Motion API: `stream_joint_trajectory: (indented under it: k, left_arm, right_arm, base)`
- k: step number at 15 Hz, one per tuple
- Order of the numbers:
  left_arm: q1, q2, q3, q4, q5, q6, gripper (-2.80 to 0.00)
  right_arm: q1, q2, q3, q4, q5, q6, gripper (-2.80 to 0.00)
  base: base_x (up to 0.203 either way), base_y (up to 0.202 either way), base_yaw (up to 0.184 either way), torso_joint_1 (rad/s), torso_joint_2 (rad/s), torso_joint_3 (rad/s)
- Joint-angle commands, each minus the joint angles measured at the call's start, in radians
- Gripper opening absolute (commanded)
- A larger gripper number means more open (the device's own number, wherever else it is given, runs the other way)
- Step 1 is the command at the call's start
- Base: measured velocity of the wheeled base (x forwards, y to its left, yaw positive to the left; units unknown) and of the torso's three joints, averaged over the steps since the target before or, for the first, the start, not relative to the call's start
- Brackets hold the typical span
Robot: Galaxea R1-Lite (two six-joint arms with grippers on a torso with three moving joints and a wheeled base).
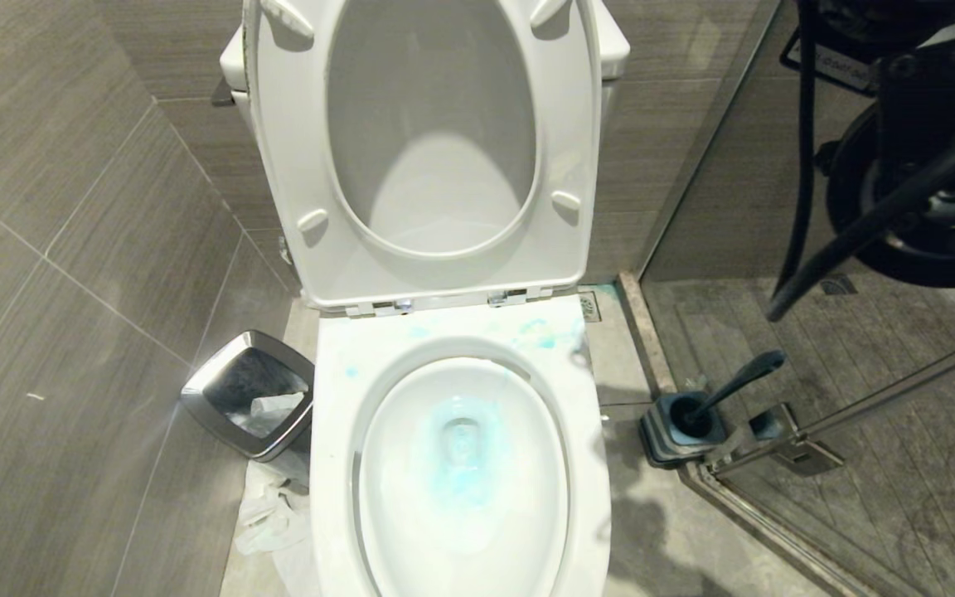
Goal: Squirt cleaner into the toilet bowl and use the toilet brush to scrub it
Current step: Place the cleaning agent on the floor
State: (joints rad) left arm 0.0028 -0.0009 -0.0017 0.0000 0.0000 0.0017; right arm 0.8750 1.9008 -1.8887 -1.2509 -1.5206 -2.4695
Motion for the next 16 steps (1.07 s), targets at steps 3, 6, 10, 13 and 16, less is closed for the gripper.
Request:
stream_joint_trajectory:
  k: [3,6,10,13,16]
  left_arm:
    - [0.000,0.001,0.000,0.000,0.000,0.000,-2.80]
    - [0.000,0.001,0.000,0.000,0.000,0.000,-2.80]
    - [0.000,0.001,0.000,0.000,0.000,0.000,-2.80]
    - [0.000,0.001,0.000,0.000,0.000,0.000,-2.80]
    - [0.000,0.001,0.000,0.000,0.000,0.000,-2.80]
  right_arm:
    - [0.014,-0.171,0.001,0.509,0.050,-0.016,-2.80]
    - [0.015,-0.230,0.088,0.557,0.149,0.048,-2.80]
    - [0.012,-0.299,0.122,0.943,0.324,0.118,-2.80]
    - [0.001,-0.333,0.183,1.199,0.416,0.501,-2.80]
    - [-0.048,-0.304,0.187,1.302,0.491,1.006,-2.80]
  base:
    - [0.000,0.000,0.000,0.000,0.00,0.000]
    - [0.000,0.000,0.000,0.000,0.00,0.000]
    - [0.000,0.000,0.000,0.000,0.00,0.000]
    - [0.000,0.000,0.000,0.000,0.00,0.000]
    - [0.000,0.000,0.000,0.000,0.00,0.000]
